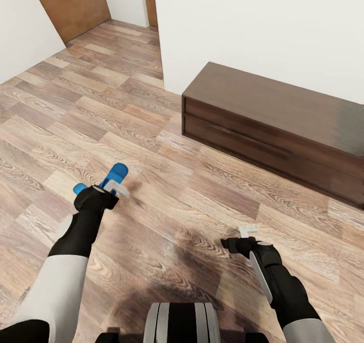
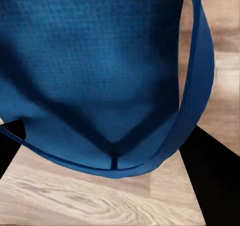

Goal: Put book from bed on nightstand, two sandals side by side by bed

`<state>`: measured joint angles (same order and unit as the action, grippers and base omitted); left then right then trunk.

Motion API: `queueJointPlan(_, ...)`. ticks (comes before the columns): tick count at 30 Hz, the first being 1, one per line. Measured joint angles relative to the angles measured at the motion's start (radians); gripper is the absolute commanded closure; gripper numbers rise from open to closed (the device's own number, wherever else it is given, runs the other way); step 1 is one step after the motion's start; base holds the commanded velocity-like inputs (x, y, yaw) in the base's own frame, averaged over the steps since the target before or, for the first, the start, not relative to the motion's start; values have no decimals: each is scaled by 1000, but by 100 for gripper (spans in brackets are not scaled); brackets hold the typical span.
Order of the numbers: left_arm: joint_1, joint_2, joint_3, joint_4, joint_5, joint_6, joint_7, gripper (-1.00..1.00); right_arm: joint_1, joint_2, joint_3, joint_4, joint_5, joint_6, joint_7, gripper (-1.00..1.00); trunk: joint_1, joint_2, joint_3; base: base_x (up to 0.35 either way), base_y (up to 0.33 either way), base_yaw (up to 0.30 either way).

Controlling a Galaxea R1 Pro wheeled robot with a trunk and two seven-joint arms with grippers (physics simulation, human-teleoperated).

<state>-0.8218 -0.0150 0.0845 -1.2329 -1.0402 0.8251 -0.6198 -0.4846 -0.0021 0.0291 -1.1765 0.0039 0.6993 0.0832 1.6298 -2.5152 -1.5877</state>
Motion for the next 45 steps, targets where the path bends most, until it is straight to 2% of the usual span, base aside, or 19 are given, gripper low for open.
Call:
queueJointPlan(4,0,-5,102,-88,24,3,5,100,0,-1,-2,-7,-1,15,-2,-100,-2,1,16,0,0,0)
queueJointPlan(6,2,-29,163,-145,64,7,9,100,0,-2,-2,-8,0,22,-3,-100,-3,1,23,0,0,0)
queueJointPlan(7,2,-35,180,-156,73,7,13,100,0,-3,-2,-9,0,22,-3,-100,-3,2,27,0,0,0)
queueJointPlan(9,5,-58,251,-192,96,1,54,100,0,-3,-2,-9,0,24,-3,-100,-4,2,35,0,0,0)
queueJointPlan(10,9,-70,289,-209,124,-5,92,100,-1,-4,-2,-9,0,24,-3,-100,-4,2,39,0,0,0)
queueJointPlan(12,17,-78,313,-224,182,-25,138,100,-1,-4,-2,-10,0,24,-3,-100,-5,3,46,0,0,0)
queueJointPlan(14,46,-81,321,-240,215,-64,173,100,-1,-5,-3,-15,0,24,-3,-100,-6,3,54,0,0,0)
queueJointPlan(15,61,-82,323,-248,228,-81,186,100,-1,-5,-3,-18,0,24,-3,-100,-7,4,58,0,0,0)
queueJointPlan(17,115,-84,327,-273,274,-163,243,100,-1,-5,-4,-30,0,25,-3,-100,-8,4,66,0,0,0)
queueJointPlan(20,203,-85,329,-291,404,-247,332,100,0,-5,-3,-39,0,25,-3,-100,-9,5,77,0,0,0)
queueJointPlan(21,225,-86,325,-296,426,-257,355,100,0,-5,-3,-40,1,25,-4,-100,-9,5,81,0,0,0)
queueJointPlan(26,310,-108,282,-305,463,-270,434,100,-1,-4,-2,-42,1,24,-7,-100,-12,6,100,0,0,0)
queueJointPlan(29,356,-114,261,-299,525,-270,466,100,0,-4,-2,-38,1,24,-9,-100,-13,7,112,0,0,0)
queueJointPlan(31,370,-115,186,-298,586,-241,481,100,0,-4,-2,-55,1,35,-9,-100,-14,7,120,0,0,0)
queueJointPlan(32,375,-115,115,-292,615,-210,489,100,1,-5,-4,-72,-1,47,-8,-100,-14,8,124,0,0,0)
queueJointPlan(33,382,-114,72,-266,658,-193,493,100,1,-6,-5,-72,-3,49,-7,-100,-15,8,128,0,0,0)
queueJointPlan(34,389,-106,72,-223,708,-190,495,100,2,-6,-5,-78,-3,47,-7,-100,-15,8,131,0,0,0)
queueJointPlan(40,390,-108,76,-179,717,-189,503,100,3,-6,-10,-80,-3,49,-10,-100,-18,9,155,0,0,0)
queueJointPlan(45,390,-103,117,-180,715,-185,522,100,3,-6,-8,-77,-1,49,-7,-100,-20,11,174,0,0,0)
